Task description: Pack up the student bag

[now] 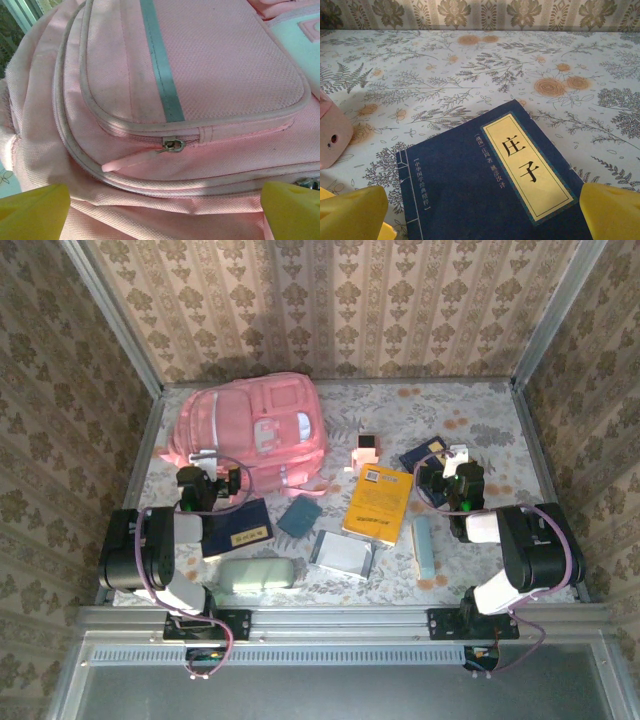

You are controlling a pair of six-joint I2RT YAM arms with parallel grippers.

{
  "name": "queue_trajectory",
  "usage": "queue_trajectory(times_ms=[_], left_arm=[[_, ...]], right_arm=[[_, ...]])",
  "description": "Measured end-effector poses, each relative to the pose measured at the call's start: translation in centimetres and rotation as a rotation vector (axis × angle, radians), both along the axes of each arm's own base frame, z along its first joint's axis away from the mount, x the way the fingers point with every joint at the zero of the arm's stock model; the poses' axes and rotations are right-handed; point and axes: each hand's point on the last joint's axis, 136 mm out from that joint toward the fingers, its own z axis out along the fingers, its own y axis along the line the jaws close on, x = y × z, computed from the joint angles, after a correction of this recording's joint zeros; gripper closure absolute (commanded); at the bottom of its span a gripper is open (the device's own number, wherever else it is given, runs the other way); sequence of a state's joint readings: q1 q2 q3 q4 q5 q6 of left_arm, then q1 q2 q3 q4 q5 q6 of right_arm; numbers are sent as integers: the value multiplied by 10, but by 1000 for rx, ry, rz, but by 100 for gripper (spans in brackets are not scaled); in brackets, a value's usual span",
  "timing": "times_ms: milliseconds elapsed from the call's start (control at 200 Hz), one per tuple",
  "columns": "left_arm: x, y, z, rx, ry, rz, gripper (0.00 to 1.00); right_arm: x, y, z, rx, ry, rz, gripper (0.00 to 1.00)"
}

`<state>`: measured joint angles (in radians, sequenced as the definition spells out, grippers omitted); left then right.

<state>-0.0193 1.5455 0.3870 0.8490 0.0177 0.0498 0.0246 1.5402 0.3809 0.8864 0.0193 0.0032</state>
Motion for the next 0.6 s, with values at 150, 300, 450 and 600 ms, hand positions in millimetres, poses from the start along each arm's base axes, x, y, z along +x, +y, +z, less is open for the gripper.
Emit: queue_trajectory(times_ms=[150,300,450,600], left_arm=[[0,1,0,3,0,5,0],[-1,1,7,20,-16,28,0],[-11,-15,61,97,-101,17,0],[-15,-72,166,149,-323,-113,0]], right_arm=[[0,0,0,0,0,0,0],[0,-2,0,1,3,-8,0],[-2,-6,26,-6,13,-43,0],[-9,32,127,14,-233,12,0]])
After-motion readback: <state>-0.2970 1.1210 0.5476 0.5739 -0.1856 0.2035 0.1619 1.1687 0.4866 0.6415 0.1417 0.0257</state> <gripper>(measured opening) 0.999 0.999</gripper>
